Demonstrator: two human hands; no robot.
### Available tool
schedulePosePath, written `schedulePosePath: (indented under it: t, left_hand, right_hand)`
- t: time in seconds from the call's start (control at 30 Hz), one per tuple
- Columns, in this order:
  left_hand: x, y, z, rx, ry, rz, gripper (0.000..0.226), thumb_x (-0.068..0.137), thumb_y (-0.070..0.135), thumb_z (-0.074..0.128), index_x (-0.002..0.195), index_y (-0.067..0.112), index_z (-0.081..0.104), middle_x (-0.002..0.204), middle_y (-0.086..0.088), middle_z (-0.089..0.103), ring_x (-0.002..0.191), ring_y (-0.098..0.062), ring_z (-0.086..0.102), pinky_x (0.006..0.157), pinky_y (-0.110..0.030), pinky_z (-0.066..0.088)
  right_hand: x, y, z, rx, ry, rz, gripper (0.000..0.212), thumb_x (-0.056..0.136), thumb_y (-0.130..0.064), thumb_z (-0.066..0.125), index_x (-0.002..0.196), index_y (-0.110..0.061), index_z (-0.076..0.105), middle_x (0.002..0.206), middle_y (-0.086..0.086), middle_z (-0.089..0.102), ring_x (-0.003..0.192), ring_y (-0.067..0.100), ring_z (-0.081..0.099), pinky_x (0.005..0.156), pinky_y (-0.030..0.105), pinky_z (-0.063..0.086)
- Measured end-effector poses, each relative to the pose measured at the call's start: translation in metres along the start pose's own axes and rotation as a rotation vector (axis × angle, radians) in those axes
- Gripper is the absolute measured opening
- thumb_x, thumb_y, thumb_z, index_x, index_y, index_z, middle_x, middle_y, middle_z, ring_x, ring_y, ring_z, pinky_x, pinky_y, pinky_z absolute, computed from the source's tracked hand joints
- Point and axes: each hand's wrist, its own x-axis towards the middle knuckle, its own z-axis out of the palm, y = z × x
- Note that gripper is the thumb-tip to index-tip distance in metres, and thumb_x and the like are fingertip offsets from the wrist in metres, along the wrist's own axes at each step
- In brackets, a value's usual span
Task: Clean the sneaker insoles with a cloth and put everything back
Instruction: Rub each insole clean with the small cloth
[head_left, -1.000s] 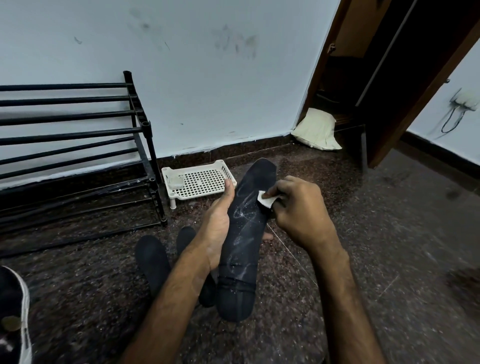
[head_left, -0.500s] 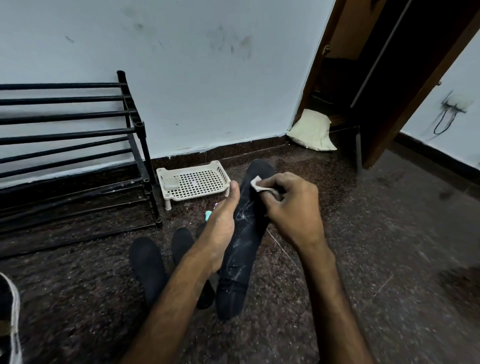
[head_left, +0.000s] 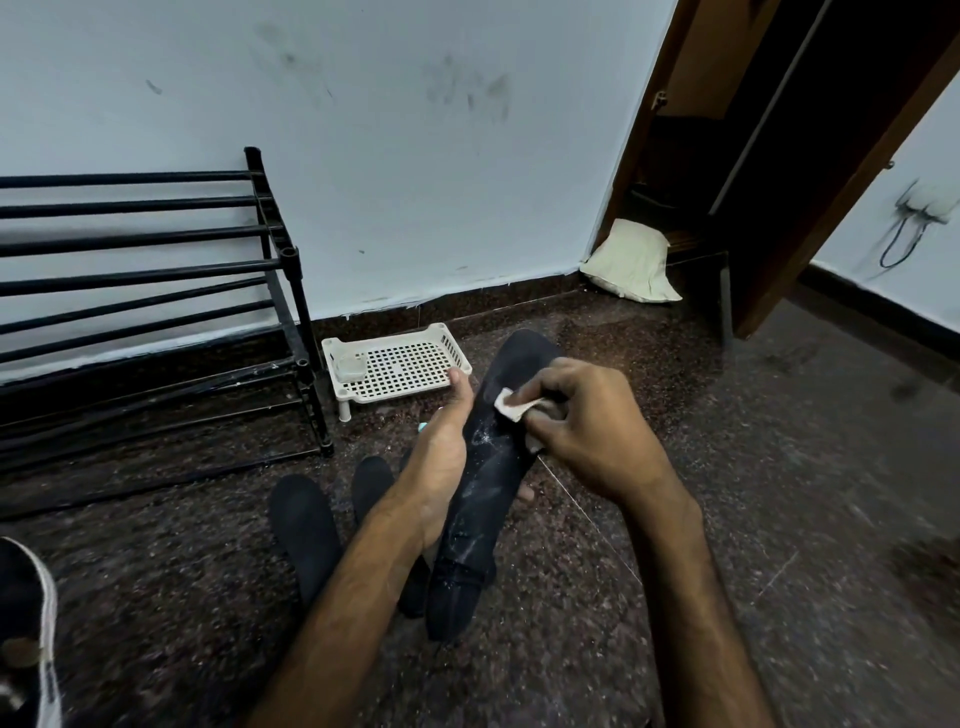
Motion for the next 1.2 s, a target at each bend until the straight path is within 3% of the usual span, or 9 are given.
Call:
schedulePosePath:
  t: [0.13, 0.3, 0.43, 0.6, 0.77, 0.9, 1.07, 1.13, 1.2]
  left_hand:
    - [-0.005, 0.002, 0.009, -0.005, -0.05, -0.044, 0.071, 0.093, 0.067, 0.032, 0.11, 0.009, 0.071, 0.086, -0.015, 0.073, 0.067, -0.026, 0.07, 0.057, -0.034, 0.059]
    - [-0.004, -0.003, 0.007, -0.009, -0.04, -0.03, 0.074, 0.093, 0.069, 0.023, 0.107, 0.014, 0.071, 0.089, -0.014, 0.074, 0.072, -0.026, 0.073, 0.058, -0.038, 0.06]
    - [-0.004, -0.007, 0.009, 0.091, -0.099, -0.033, 0.079, 0.095, 0.069, 0.013, 0.125, 0.014, 0.061, 0.087, -0.01, 0.074, 0.066, -0.025, 0.072, 0.051, -0.04, 0.06]
    - [0.001, -0.004, 0.001, 0.001, -0.015, 0.02, 0.084, 0.084, 0.075, 0.023, 0.1, 0.011, 0.074, 0.082, -0.015, 0.072, 0.072, -0.027, 0.072, 0.057, -0.034, 0.059]
    - [0.006, -0.008, 0.001, 0.033, -0.063, 0.042, 0.091, 0.078, 0.079, 0.024, 0.119, 0.011, 0.067, 0.091, -0.012, 0.072, 0.08, -0.025, 0.069, 0.065, -0.032, 0.057]
    - [0.006, -0.009, -0.005, 0.046, -0.015, 0.037, 0.093, 0.083, 0.079, 0.018, 0.122, 0.008, 0.064, 0.083, -0.01, 0.073, 0.074, -0.026, 0.071, 0.067, -0.038, 0.058]
    - [0.004, -0.004, 0.001, 0.053, -0.052, 0.0, 0.101, 0.074, 0.083, 0.023, 0.132, 0.007, 0.057, 0.09, -0.015, 0.072, 0.071, -0.03, 0.07, 0.059, -0.042, 0.06]
    - [0.005, -0.005, -0.002, 0.042, -0.034, -0.027, 0.108, 0.072, 0.086, 0.027, 0.141, 0.007, 0.047, 0.093, -0.016, 0.072, 0.074, -0.033, 0.071, 0.058, -0.045, 0.06]
    - [0.004, -0.005, -0.004, 0.046, -0.045, -0.018, 0.099, 0.079, 0.081, 0.02, 0.137, 0.009, 0.054, 0.089, -0.014, 0.073, 0.071, -0.03, 0.072, 0.056, -0.043, 0.06]
  right_hand:
    - [0.003, -0.011, 0.011, -0.081, 0.266, -0.03, 0.016, 0.085, -0.008, 0.068, 0.099, -0.012, 0.074, 0.093, -0.005, 0.063, 0.081, 0.004, 0.059, 0.081, 0.007, 0.045]
    - [0.002, -0.012, 0.005, -0.006, -0.035, -0.066, 0.012, 0.084, -0.01, 0.069, 0.095, -0.014, 0.074, 0.091, -0.007, 0.06, 0.083, 0.002, 0.058, 0.075, 0.009, 0.046]
    - [0.003, -0.005, 0.002, -0.147, 0.21, 0.054, 0.015, 0.085, -0.01, 0.07, 0.099, -0.012, 0.073, 0.095, -0.004, 0.063, 0.085, 0.006, 0.06, 0.084, 0.019, 0.052]
    - [0.0, -0.013, 0.011, 0.049, -0.068, 0.005, 0.008, 0.083, -0.009, 0.073, 0.087, -0.016, 0.076, 0.082, -0.009, 0.069, 0.068, 0.0, 0.065, 0.064, 0.011, 0.049]
    - [0.004, -0.009, 0.014, -0.103, 0.211, 0.037, 0.015, 0.083, -0.006, 0.069, 0.096, -0.011, 0.075, 0.092, -0.004, 0.066, 0.082, 0.007, 0.061, 0.081, 0.017, 0.05]
    - [0.003, -0.013, 0.01, 0.027, -0.091, 0.011, 0.011, 0.082, -0.006, 0.072, 0.086, -0.016, 0.076, 0.085, -0.009, 0.067, 0.073, 0.003, 0.065, 0.069, 0.016, 0.052]
    - [0.004, -0.009, 0.01, -0.124, 0.189, 0.075, 0.016, 0.085, -0.007, 0.068, 0.098, -0.014, 0.074, 0.095, -0.005, 0.064, 0.084, 0.006, 0.059, 0.084, 0.02, 0.051]
    - [0.006, -0.008, 0.008, -0.061, 0.077, 0.056, 0.014, 0.084, -0.006, 0.069, 0.093, -0.014, 0.075, 0.091, -0.007, 0.064, 0.081, 0.003, 0.061, 0.077, 0.018, 0.05]
    - [0.005, -0.008, 0.007, -0.049, -0.014, 0.054, 0.015, 0.083, -0.005, 0.069, 0.089, -0.017, 0.075, 0.089, -0.009, 0.064, 0.078, 0.002, 0.062, 0.072, 0.014, 0.05]
